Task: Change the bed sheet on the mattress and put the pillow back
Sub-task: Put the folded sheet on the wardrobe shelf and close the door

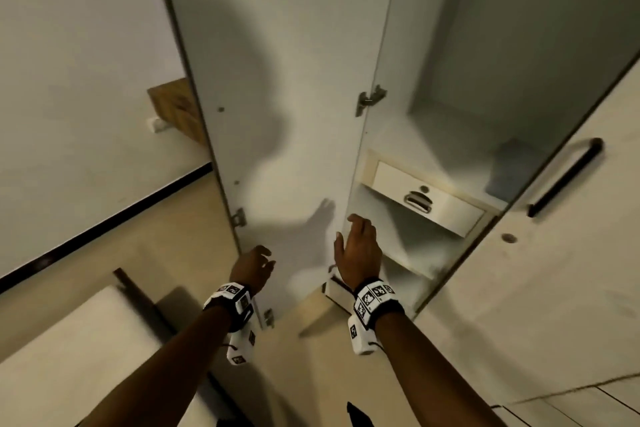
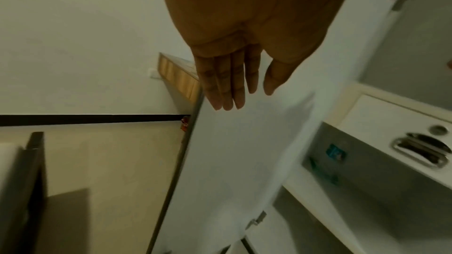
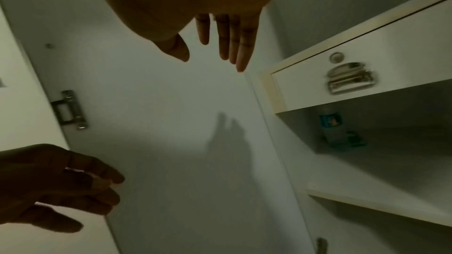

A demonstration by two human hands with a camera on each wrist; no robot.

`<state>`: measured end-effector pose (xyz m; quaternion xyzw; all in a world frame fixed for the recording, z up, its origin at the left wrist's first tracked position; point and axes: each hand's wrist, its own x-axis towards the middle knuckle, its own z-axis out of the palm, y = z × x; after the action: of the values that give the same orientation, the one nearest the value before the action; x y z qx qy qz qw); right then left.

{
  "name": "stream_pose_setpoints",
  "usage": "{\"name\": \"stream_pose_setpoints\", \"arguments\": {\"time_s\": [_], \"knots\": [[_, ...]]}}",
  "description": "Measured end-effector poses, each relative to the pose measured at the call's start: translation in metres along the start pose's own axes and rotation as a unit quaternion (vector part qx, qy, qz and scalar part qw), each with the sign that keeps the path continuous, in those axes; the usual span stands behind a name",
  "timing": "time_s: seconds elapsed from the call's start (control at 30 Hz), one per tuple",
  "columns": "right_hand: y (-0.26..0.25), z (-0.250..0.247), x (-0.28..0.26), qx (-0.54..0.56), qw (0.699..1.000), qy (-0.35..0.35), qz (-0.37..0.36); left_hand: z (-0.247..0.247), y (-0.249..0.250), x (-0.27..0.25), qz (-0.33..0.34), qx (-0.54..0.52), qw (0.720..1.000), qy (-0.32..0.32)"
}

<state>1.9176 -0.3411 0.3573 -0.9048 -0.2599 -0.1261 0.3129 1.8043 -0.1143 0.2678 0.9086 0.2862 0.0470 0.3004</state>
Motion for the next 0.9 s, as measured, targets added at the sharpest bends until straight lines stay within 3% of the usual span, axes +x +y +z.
{"name": "stream_pose_setpoints", "arguments": {"time_s": [0.13,0.3,0.43,0.57,0.73,0.9], "knots": [[-0.077,0.032,0.007,0.026,0.998,-0.012,-0.063,-0.070,-0.032,-0.006,-0.020,-0.008,0.992,0.121],[-0.147,0.045,0.018,0.045,0.994,0.004,-0.102,-0.148,-0.003,0.001,0.074,-0.108,0.969,0.210],[-0.186,0.045,0.029,0.028,0.993,0.025,-0.115,-0.197,0.034,0.025,0.109,-0.239,0.946,0.189],[-0.201,0.042,0.032,0.006,0.995,0.050,-0.090,-0.226,0.077,0.027,0.077,-0.457,0.879,0.111],[-0.203,0.039,0.019,-0.026,0.993,0.041,-0.106,-0.220,0.071,0.028,0.062,-0.438,0.895,0.056],[-0.191,0.034,-0.011,-0.042,0.993,0.040,-0.100,-0.215,0.089,-0.009,0.137,-0.444,0.884,0.051]]}}
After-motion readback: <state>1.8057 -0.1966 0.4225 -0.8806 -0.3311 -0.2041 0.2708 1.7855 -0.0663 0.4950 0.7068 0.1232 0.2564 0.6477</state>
